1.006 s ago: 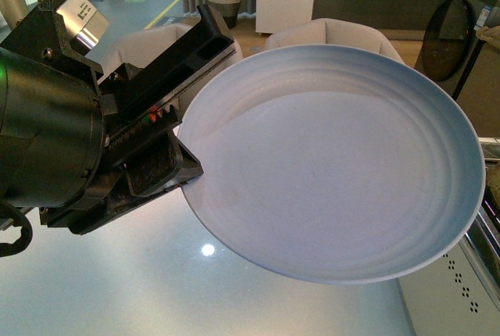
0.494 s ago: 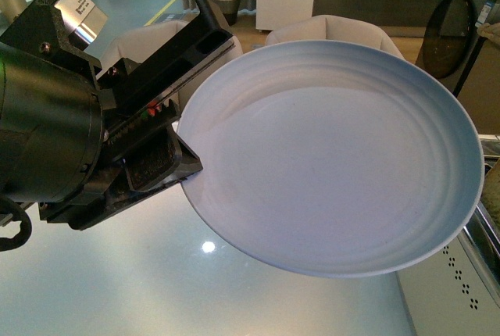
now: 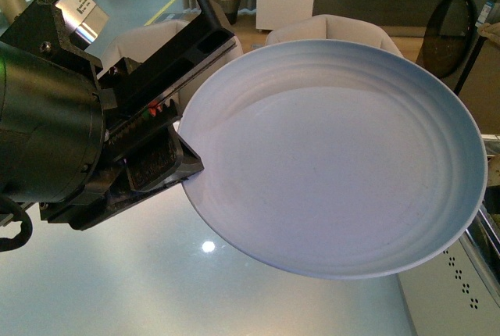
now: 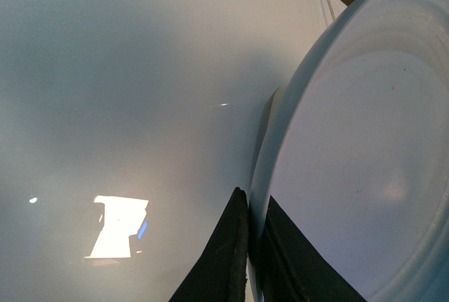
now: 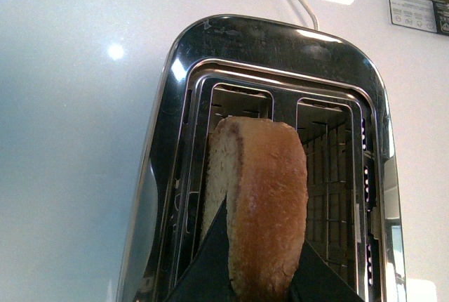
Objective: Left arm holds plate, right arm toasts bread
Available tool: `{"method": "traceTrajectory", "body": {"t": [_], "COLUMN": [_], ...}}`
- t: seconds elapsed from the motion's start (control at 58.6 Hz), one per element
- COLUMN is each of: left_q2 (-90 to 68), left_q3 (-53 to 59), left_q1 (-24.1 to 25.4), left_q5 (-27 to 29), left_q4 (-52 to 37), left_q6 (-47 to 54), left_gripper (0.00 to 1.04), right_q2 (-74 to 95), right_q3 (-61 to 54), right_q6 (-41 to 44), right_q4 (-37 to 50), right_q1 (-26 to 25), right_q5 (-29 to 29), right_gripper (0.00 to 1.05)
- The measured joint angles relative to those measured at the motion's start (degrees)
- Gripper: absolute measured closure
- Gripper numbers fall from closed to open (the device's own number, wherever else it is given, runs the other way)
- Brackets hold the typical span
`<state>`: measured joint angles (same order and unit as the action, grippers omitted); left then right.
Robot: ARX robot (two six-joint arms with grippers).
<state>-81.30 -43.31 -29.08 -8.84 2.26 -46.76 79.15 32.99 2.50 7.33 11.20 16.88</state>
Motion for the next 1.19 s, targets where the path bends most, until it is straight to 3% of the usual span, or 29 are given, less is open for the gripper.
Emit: {"method": "traceTrajectory", "body": {"t": [0.171, 0.256, 0.597, 0.87, 1.108, 1.159, 1.194], "left_q2": [0.0, 0.0, 0.0, 0.0, 0.0, 0.0, 0.0], "left_q3": [0.0, 0.0, 0.0, 0.0, 0.0, 0.0, 0.0], "left_q1": [0.0, 0.0, 0.0, 0.0, 0.0, 0.0, 0.0], "left_q5": [0.0, 0.0, 0.0, 0.0, 0.0, 0.0, 0.1], "left_q4": [0.0, 0.0, 0.0, 0.0, 0.0, 0.0, 0.0], "left_q6": [0.0, 0.0, 0.0, 0.0, 0.0, 0.0, 0.0], "left_gripper": [1.01, 1.01, 1.01, 1.01, 1.01, 1.01, 1.01], "right_q2": [0.0, -0.1, -9.2, -29.0, -32.1, -32.3, -32.9], "right_q3": [-1.2, -2.3, -5.8, -8.6, -8.9, -10.5, -13.8], "right_q6": [-0.1, -0.1, -0.2, -1.2, -1.2, -1.5, -1.7], "right_q4": [0.6, 1.0, 2.1, -2.9, -3.2, 0.9, 9.0], "right_q1": [0.0, 0.0, -2.3, -0.8, -0.1, -0.9, -2.0], "right_q5": [-0.8, -1.1, -0.8, 6.4, 6.9, 4.0, -2.7], "right_gripper": [0.72, 0.55, 0.07, 0.09, 0.09, 0.13, 0.19]}}
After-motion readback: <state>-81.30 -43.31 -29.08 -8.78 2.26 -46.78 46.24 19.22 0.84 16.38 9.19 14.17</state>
